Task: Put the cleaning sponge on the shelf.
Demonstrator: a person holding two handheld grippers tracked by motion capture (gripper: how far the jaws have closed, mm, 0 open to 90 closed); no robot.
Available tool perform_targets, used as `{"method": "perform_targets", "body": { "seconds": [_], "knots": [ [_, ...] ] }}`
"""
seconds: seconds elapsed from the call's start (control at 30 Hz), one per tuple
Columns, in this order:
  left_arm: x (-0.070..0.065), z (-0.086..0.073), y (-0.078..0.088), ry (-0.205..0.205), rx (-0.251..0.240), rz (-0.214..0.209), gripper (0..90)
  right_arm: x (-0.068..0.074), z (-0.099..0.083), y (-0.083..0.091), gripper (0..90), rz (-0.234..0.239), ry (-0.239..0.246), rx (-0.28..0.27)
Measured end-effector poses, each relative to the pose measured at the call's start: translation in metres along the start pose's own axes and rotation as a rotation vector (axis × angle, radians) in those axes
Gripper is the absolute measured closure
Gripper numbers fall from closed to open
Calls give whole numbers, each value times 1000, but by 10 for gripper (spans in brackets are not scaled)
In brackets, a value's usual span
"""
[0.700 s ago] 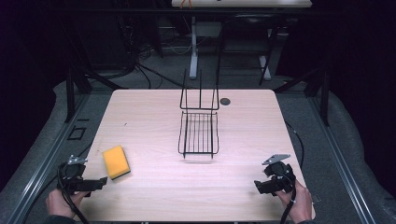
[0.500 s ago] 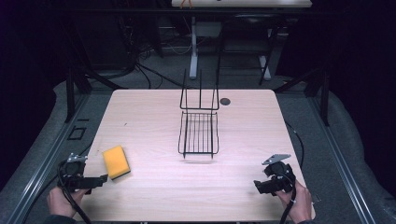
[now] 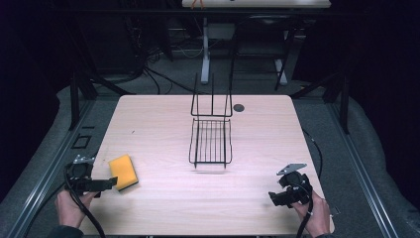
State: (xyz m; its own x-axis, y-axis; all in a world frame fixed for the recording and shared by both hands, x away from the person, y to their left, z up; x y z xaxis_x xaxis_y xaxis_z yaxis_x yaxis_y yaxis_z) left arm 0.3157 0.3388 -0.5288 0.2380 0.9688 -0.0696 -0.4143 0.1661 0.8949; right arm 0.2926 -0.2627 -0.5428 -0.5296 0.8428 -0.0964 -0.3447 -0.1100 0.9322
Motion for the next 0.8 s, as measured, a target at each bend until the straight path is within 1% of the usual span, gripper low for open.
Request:
{"method": "perform_targets", "body": {
  "seconds": [0.1, 0.2, 0.23, 0.3, 0.37, 0.47, 0.53, 0.57, 0.63, 0.7, 0.8],
  "knots": [
    [4, 3, 0, 27, -16, -6, 1, 0, 0, 1, 141, 4, -6, -1],
    [6, 8, 0, 40, -22, -2, 1, 1, 0, 2, 141, 5, -4, -3],
    [6, 9, -1, 40, -22, -3, 1, 1, 0, 2, 142, -1, 3, -3],
    [5, 13, -4, 40, -18, 4, 2, 2, 1, 1, 141, 3, 2, 1],
    [4, 18, -8, 39, -12, -1, 29, 2, 1, 1, 141, -5, 6, 6],
    [2, 23, -13, 34, -1, -6, 115, 2, 1, 0, 142, -2, 4, 5],
    [0, 26, -16, 37, 6, -12, 148, 2, 1, 0, 142, -4, 6, 11],
    [0, 27, -18, 34, 9, -13, 159, 2, 1, 0, 142, -4, 6, 12],
    [-1, 30, -20, 41, 12, -16, 163, 2, 1, 0, 142, -3, 8, 10],
    [-1, 32, -22, 48, 12, -22, 188, 2, 1, 1, 142, -1, 6, 7],
    [-3, 34, -25, 48, 24, -26, 171, 2, 1, 0, 142, -3, 8, 11]
  ]
}}
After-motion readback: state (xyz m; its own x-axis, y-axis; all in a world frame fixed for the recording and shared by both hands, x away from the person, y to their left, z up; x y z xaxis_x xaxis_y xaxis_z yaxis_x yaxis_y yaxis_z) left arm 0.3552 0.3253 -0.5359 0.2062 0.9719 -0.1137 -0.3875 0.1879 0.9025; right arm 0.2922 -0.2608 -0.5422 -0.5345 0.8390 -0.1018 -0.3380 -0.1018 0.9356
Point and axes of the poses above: each handheld gripper's, and its own axes: y roughly backward along the jaws, z roughly out of its top, x roughly to its left, the point moved 1 cm from there along -y, roughly forward along the jaws, and after that the axes turned 10 degrees about x, right-handed, at the moved point
